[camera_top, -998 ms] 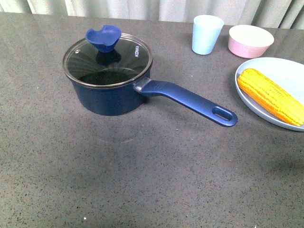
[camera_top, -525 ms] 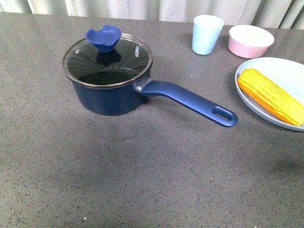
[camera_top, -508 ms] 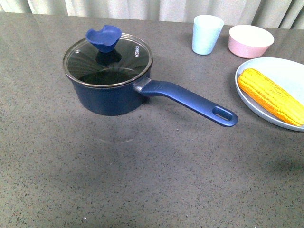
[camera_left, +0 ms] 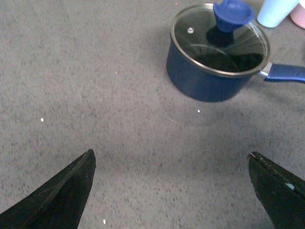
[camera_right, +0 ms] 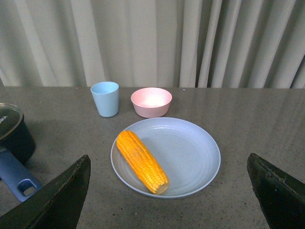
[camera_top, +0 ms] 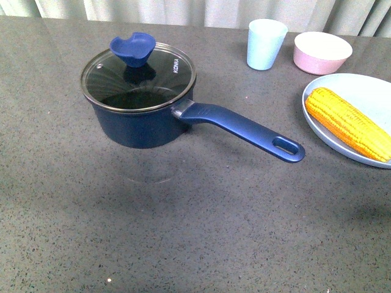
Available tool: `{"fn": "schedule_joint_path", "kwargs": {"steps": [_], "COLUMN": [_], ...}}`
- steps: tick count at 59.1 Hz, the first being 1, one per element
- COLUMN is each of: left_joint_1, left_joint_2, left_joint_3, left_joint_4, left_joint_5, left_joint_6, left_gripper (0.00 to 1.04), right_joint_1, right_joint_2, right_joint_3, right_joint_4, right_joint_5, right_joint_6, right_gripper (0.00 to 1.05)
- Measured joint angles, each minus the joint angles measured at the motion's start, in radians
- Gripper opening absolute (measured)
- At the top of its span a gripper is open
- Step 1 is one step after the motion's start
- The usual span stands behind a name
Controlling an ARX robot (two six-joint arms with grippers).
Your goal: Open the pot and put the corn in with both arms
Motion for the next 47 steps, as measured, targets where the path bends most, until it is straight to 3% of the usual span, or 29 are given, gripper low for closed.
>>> {"fn": "schedule_joint_path", "kwargs": {"steps": [5,6,10,24,47], "left_joint_1": [-0.014,-0.040,-0.066,-0.139,-0.205], "left_joint_2": [0.159,0.337,0.460,0.746,0.990], "left_joint_3": [0.041,0.098,0.150,0.320,0.497], "left_joint_4": [0.137,0.268,0.335,0.425,0.460], "left_joint_5": [-0.004,-0.017,-0.037,-0.055,-0.069], "left_joint_6": [0.004,0.007,0.010,0.008,0.018], "left_gripper": [0.96,0.96,0.96,0.96,0.96], "right_joint_1": [0.000,0.000,0.000,0.000,0.000], "right_joint_2": [0.000,0.000,0.000,0.000,0.000], "right_joint_3": [0.000,0.000,0.000,0.000,0.000], "right_joint_4": [0.000,0.000,0.000,0.000,0.000], "right_joint_5": [0.000,0.000,0.000,0.000,0.000], "right_joint_6": [0.000,0.000,0.000,0.000,0.000], "right_gripper": [0.96,0.96,0.96,0.96,0.96]}}
